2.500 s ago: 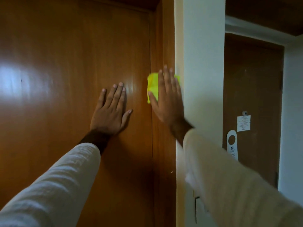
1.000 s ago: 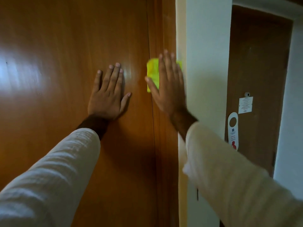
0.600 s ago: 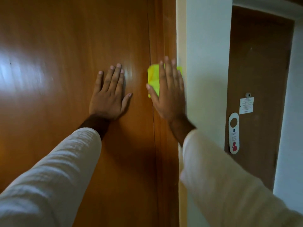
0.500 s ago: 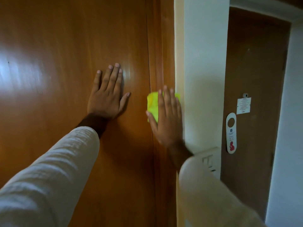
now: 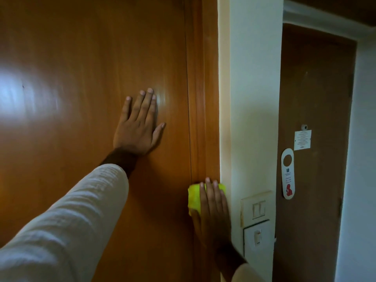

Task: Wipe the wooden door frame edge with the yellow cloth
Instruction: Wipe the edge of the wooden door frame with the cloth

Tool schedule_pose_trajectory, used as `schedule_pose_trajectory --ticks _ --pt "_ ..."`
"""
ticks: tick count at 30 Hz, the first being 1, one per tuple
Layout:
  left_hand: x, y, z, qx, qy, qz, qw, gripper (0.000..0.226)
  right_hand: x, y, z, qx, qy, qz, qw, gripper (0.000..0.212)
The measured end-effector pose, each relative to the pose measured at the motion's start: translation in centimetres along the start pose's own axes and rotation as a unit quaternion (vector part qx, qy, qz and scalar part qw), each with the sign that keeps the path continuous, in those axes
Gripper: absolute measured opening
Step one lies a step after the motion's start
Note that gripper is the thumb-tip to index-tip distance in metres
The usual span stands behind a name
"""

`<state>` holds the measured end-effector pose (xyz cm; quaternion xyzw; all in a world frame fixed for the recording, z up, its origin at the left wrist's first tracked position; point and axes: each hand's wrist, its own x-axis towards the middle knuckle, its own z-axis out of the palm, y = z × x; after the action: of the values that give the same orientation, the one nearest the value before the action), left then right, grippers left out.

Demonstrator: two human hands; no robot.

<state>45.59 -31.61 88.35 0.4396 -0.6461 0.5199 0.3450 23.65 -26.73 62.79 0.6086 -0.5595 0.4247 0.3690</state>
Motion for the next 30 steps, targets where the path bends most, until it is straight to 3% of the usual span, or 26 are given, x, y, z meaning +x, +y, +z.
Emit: schedule_pose_trajectory --ticks 11,15,20,25,30 --pt "-0.1 0.1 0.2 -0.003 0.000 0.000 1.000 0.081 25.8 -0.4 -8.8 0.005 0.084 -0.025 0.996 0.075" --pt "0.1 0.1 0.2 -0.004 0.003 0.003 1.000 0.081 30.2 -0.9 -10.1 -0.001 0.102 -0.010 0.995 0.074" --pt "-0.1 0.0 0.2 -0.007 0.007 0.002 1.000 0.081 24.3 -0.7 -8.2 0.007 0.097 -0.016 0.995 0.071" --pt "0.0 0.0 0.0 -0.010 -0.002 0.006 1.000 0.081 12.8 -0.8 -5.2 0.004 0.021 0.002 1.000 0.073" --pt "0.0 0.0 0.1 -0.006 0.001 0.003 1.000 0.081 0.8 -0.1 -0.6 -0.009 -0.006 0.010 1.000 0.071"
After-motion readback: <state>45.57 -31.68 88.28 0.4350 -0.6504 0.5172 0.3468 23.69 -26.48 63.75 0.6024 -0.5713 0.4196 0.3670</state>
